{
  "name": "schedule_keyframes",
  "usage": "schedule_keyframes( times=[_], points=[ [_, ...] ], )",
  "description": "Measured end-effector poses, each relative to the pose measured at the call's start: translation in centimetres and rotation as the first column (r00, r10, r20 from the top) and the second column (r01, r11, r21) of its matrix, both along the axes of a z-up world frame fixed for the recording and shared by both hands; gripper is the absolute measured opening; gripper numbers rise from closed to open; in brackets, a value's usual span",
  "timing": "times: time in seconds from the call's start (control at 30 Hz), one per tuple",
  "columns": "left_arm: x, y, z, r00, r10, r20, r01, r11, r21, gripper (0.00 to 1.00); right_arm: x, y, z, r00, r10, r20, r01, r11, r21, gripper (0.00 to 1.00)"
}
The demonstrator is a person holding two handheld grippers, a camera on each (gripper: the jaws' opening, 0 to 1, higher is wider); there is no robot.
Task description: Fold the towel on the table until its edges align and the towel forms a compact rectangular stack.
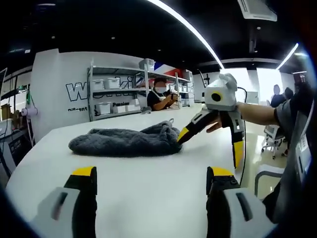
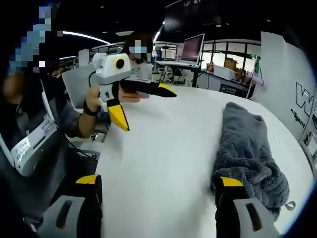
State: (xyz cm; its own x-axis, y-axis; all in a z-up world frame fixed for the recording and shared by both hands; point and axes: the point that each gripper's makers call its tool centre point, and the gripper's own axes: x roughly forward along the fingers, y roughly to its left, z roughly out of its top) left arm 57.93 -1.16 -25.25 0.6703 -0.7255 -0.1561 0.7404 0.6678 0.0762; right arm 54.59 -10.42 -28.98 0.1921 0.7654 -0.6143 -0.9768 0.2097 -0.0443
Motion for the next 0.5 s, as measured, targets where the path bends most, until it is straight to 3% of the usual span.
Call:
schedule_keyframes(
  times=[0.33, 0.5],
  points=[
    [0.2, 1.8, 0.1, 0.999, 0.043, 0.005, -0.043, 0.999, -0.016, 0.96, -0.3, 5.8, 0.4, 0.990, 0.131, -0.055, -0.128, 0.991, 0.046, 0.99],
    [0.3, 2.6, 0.0, 0.998, 0.060, 0.003, -0.060, 0.998, -0.019, 0.96, -0.1, 8.6, 0.2, 0.982, 0.183, -0.051, -0.181, 0.983, 0.038, 0.99]
  ],
)
